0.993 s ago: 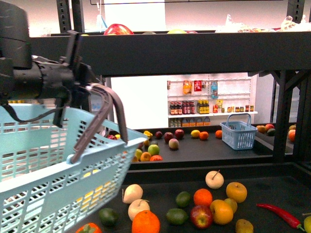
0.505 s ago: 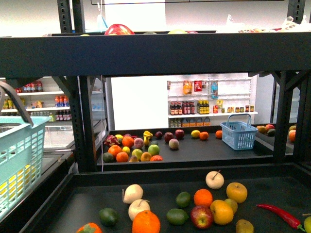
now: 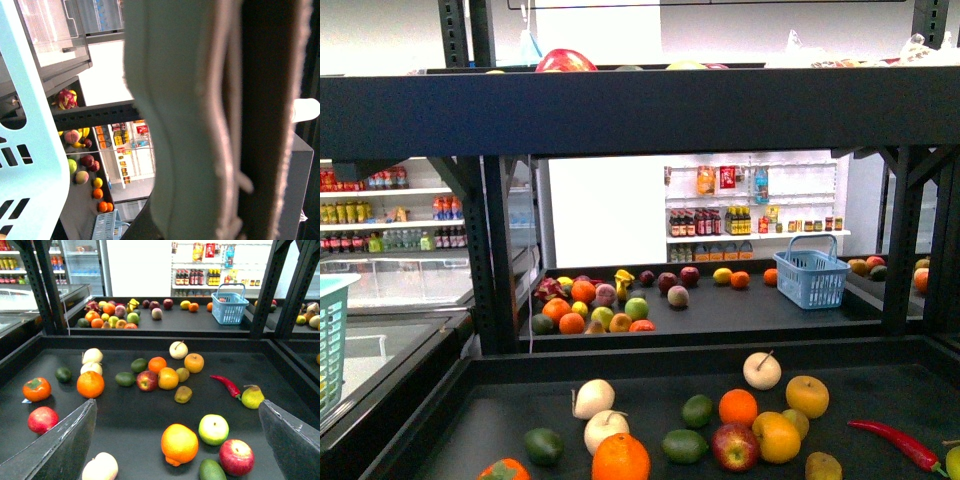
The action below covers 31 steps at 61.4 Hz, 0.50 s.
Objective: Pick lemon from shelf
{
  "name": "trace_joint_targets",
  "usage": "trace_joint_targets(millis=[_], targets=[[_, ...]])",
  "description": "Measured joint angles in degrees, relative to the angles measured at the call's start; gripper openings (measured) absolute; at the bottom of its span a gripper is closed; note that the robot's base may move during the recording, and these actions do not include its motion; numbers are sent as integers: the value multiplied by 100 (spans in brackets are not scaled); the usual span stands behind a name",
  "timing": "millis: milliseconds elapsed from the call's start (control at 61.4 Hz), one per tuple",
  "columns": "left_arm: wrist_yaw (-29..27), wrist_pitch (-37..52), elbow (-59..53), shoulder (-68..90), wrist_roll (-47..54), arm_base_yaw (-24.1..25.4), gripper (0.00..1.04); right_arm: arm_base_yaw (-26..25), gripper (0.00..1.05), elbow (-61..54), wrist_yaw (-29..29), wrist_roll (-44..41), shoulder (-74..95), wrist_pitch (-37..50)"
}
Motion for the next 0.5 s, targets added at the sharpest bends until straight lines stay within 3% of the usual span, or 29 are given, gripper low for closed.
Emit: trace_joint_targets(millis=[358,505], targets=[[321,114,-120,291,98,278,6,0,97,0,0,-2,0,0],[365,120,-319,249,387,332,30,0,97,0,0,0,0,0]])
